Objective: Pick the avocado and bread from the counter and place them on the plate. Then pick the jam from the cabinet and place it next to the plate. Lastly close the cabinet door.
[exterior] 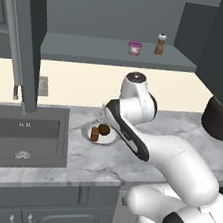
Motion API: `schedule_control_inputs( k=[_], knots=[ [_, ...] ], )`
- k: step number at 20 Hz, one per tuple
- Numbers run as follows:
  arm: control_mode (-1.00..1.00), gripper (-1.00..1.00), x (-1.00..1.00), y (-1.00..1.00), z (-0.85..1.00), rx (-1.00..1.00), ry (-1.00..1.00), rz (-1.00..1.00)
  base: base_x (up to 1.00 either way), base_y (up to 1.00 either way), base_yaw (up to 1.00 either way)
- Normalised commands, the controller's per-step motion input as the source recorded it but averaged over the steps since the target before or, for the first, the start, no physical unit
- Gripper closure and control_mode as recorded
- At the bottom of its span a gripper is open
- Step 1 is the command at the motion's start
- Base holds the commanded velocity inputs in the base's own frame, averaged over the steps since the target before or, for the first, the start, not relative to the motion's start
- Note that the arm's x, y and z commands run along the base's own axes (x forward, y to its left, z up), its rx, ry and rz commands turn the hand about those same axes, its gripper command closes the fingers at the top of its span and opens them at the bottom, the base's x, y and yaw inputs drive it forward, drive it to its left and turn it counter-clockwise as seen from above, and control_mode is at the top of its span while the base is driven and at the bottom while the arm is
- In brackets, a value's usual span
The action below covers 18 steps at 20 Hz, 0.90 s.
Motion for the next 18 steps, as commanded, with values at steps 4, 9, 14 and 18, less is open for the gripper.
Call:
schedule_control_inputs(
  k=[4,9,14,18],
  knots=[
    [-1.00,-1.00,-0.07,-0.31,0.63,-0.02,-0.07,0.02,0.00,0.00,0.00],
    [-1.00,-1.00,-0.07,-0.32,0.56,-0.01,-0.16,0.04,0.00,0.00,0.00],
    [-1.00,-1.00,-0.02,-0.01,0.11,-0.03,-0.06,0.09,0.00,0.00,0.00],
    [-1.00,-1.00,-0.14,-0.10,0.04,-0.07,0.01,0.09,0.00,0.00,0.00]
  ],
)
